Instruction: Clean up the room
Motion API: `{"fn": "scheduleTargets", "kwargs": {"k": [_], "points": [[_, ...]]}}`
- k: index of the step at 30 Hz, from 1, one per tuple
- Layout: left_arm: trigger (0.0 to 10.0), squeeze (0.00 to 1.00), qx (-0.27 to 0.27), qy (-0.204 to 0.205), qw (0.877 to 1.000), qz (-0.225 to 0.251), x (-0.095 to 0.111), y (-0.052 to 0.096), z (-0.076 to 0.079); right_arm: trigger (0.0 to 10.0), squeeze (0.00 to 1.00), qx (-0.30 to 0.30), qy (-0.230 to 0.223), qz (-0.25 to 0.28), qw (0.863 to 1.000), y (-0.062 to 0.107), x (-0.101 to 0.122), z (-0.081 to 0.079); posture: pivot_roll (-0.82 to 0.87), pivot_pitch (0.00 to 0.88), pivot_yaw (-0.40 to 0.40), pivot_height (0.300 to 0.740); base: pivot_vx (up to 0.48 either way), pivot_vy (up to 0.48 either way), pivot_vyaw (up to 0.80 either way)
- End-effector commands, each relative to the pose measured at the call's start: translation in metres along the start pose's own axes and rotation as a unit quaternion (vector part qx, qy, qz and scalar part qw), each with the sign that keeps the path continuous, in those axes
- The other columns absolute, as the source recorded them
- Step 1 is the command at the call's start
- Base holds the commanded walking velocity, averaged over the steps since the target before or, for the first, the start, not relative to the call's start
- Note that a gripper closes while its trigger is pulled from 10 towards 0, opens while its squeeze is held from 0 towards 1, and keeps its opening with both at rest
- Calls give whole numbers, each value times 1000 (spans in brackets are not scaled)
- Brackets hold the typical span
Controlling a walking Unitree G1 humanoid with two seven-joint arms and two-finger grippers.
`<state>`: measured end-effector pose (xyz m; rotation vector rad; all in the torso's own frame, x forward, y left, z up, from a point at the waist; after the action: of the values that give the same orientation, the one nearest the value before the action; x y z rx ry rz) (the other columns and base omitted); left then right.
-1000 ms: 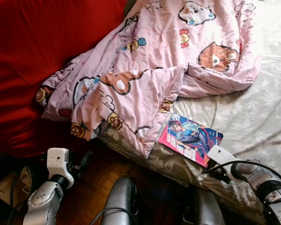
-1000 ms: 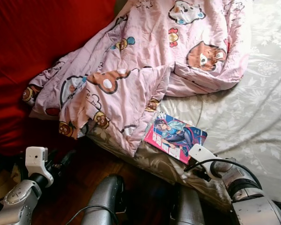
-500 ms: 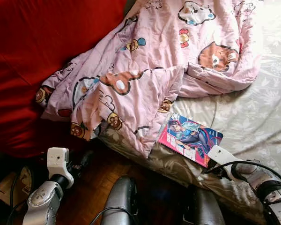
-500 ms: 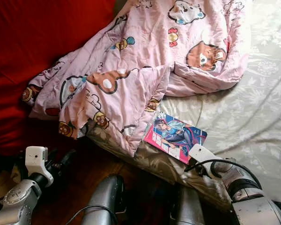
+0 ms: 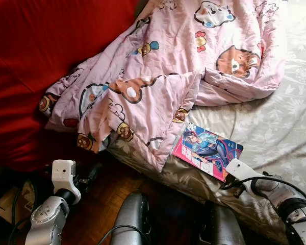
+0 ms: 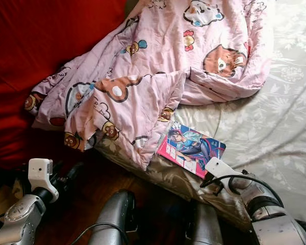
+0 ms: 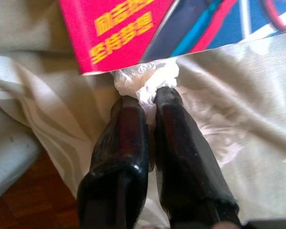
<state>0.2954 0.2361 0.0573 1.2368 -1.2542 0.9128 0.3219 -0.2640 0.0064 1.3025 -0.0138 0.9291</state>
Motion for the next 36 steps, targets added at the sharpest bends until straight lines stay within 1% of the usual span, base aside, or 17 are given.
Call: {"fn": "scheduleTargets", "kwargs": {"k": [1, 2, 8, 16, 19, 20, 21, 26, 27, 28, 29, 30, 32, 33, 34, 35, 36], "points": [[10000, 0, 8, 2, 1000, -30, -15, 7, -3, 0, 0, 11, -13, -13, 1000, -3, -13, -10, 195, 339, 124, 635, 0, 0, 0], [10000, 0, 8, 3, 999, -31, -17, 6, -2, 0, 0, -3, -35, -2, 999, -3, -10, -6, 184, 335, 120, 635, 0, 0, 0], [10000, 0, 12, 13, 999, -33, -21, 1, 3, 0, 0, -20, -51, 24, 998, -2, -11, -3, 137, 305, 99, 635, 0, 0, 0], [10000, 0, 15, 27, 999, -39, -26, -10, 7, 0, 0, -5, -87, 60, 994, 8, -24, 3, 68, 262, 68, 635, 0, 0, 0], [10000, 0, 15, 34, 998, -42, -30, -12, 10, 0, 0, 7, -63, 62, 996, 20, -36, 3, 41, 246, 60, 635, 0, 0, 0], [10000, 0, 14, 36, 998, -44, -32, -13, 11, 0, 0, 13, -59, 72, 996, 30, -39, 5, 35, 238, 57, 635, 0, 0, 0], [10000, 0, 15, 38, 998, -46, -34, -15, 12, 0, 0, 12, -64, 84, 994, 38, -39, 8, 22, 223, 51, 635, 0, 0, 0], [10000, 0, 17, 41, 998, -53, -39, -17, 13, 0, 0, 28, -107, 141, 984, 52, -30, 6, -4, 196, 36, 635, 0, 0, 0], [10000, 0, 20, 43, 997, -57, -41, -18, 14, 902, 0, 41, -153, 188, 969, 53, -22, -4, -8, 177, 28, 635, 0, 0, 0], [10000, 0, 22, 45, 997, -59, -42, -19, 15, 3765, 0, 43, -186, 211, 959, 51, -19, -8, -7, 169, 25, 635, 0, 0, 0], [10000, 0, 25, 47, 997, -61, -44, -19, 15, 4275, 0, 44, -226, 235, 944, 51, -16, -13, -6, 162, 20, 635, 0, 0, 0], [10000, 0, 28, 49, 996, -66, -47, -19, 16, 10000, 0, 43, -259, 274, 925, 51, -11, -20, -3, 151, 19, 635, 0, 0, 0], [10000, 0, 30, 49, 996, -70, -50, -18, 17, 10000, 0, 35, -293, 297, 908, 50, -8, -22, -4, 142, 15, 635, 0, 0, 0], [10000, 0, 34, 49, 995, -82, -56, -16, 18, 10000, 0, 18, -364, 306, 880, 43, -8, -27, -12, 127, 13, 635, 0, 0, 0], [10000, 0, 36, 48, 994, -87, -59, -15, 19, 10000, 0, 10, -389, 308, 868, 39, -8, -30, -12, 127, 13, 635, 0, 0, 0], [10000, 0, 36, 49, 994, -92, -61, -14, 19, 10000, 0, -16, -397, 291, 871, 32, -13, -33, -21, 120, 10, 635, 0, 0, 0], [10000, 0, 35, 48, 993, -99, -65, -13, 21, 10000, 0, -43, -426, 279, 860, 24, -19, -35, -22, 116, 8, 635, 0, 0, 0]]}}
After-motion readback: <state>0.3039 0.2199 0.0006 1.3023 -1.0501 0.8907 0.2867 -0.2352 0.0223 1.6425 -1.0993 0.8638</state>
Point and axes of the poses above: a point about 5 cm out from each wrist's last joint towards the gripper, its own y axis pointing back from the gripper into the wrist, its own x axis along the axis of the wrist's last joint, z = x × y, the point moved 3 cm from there along -y, pointing out of the wrist towards the gripper, and after that the axes turned 10 degrees about -y, right-handed, at the moved point
